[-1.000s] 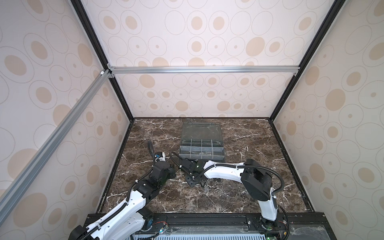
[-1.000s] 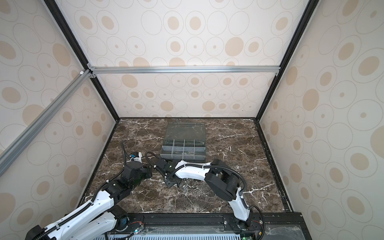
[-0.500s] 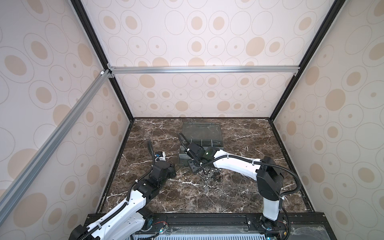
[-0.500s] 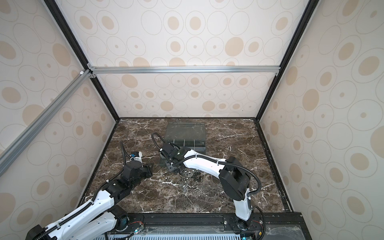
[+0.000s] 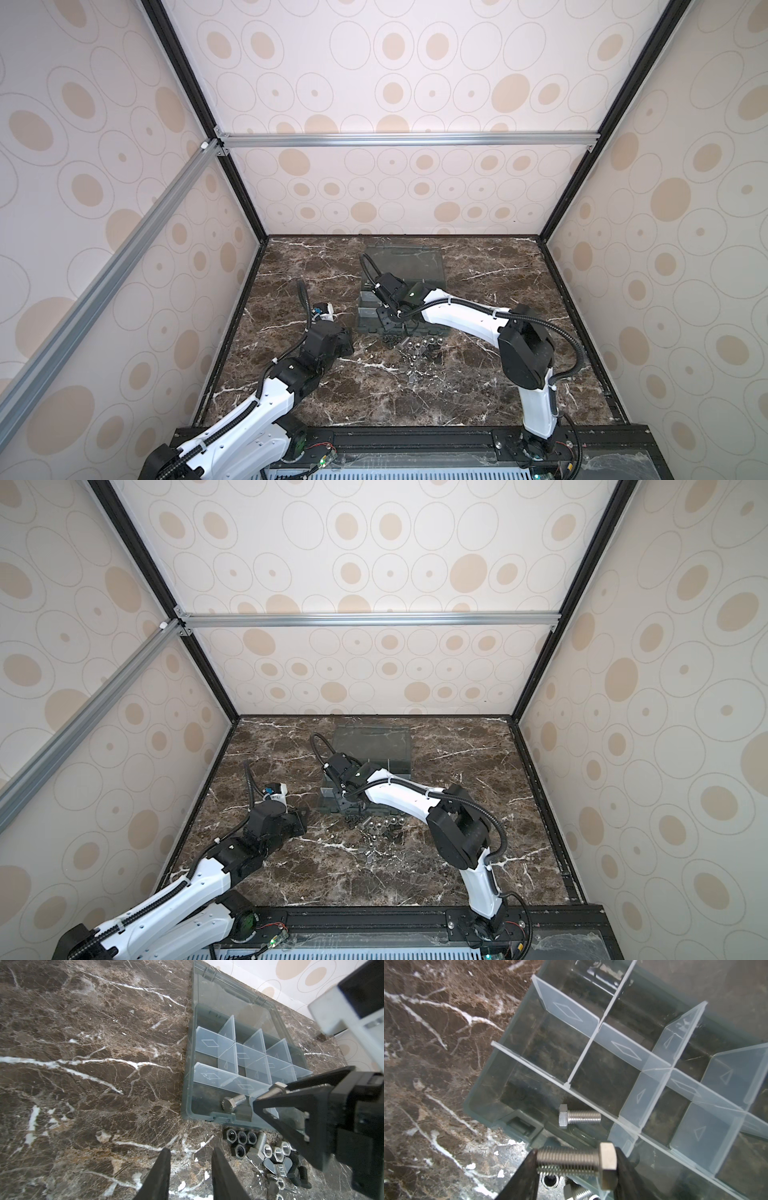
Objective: Sort the screws and nuts into containers
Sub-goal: 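Lift the bolt with the right gripper and release it into the organizer compartment, then move the right gripper back over the pile while the left approaches a steel bolt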
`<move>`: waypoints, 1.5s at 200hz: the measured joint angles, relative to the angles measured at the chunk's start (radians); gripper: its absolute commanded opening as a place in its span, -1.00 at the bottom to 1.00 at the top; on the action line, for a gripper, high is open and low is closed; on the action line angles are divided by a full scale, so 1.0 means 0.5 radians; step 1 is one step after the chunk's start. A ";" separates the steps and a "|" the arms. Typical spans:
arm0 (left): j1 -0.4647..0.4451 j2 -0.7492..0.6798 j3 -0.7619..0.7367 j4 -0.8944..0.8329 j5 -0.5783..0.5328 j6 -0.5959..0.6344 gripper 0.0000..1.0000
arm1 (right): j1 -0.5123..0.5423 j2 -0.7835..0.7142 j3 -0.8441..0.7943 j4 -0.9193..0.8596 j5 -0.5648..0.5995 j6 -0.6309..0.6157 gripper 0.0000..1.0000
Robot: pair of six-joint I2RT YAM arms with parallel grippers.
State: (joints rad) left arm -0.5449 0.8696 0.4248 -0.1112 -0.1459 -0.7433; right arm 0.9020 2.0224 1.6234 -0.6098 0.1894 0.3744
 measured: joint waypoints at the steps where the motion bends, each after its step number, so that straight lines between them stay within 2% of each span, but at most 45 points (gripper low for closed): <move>1: 0.000 0.003 0.000 0.001 0.001 0.000 -0.32 | 0.000 0.001 -0.001 -0.001 -0.002 -0.002 0.16; 33: 0.000 0.067 0.001 0.012 0.023 0.000 -0.32 | 0.000 0.006 0.005 -0.007 -0.005 0.020 0.41; 122: 0.000 0.179 0.024 0.079 0.122 0.064 -0.27 | 0.000 -0.031 -0.012 -0.008 -0.003 0.056 0.49; 173: 0.000 0.320 0.132 0.111 0.300 0.252 -0.27 | -0.008 -0.305 -0.217 0.056 -0.005 0.103 0.50; 223: -0.002 0.334 0.201 0.123 0.430 0.359 -0.27 | -0.023 -0.679 -0.561 0.148 -0.009 0.224 0.50; 259: -0.043 0.338 0.203 0.160 0.458 0.381 -0.29 | -0.047 -0.812 -0.796 0.147 0.005 0.270 0.51; 300: -0.140 0.404 0.230 0.181 0.454 0.423 -0.30 | -0.078 -0.963 -0.923 0.111 0.051 0.311 0.51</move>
State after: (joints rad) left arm -0.6147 1.0718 0.5400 -0.0208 0.0811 -0.5320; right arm 0.8631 1.5410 1.1618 -0.5541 0.2150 0.5301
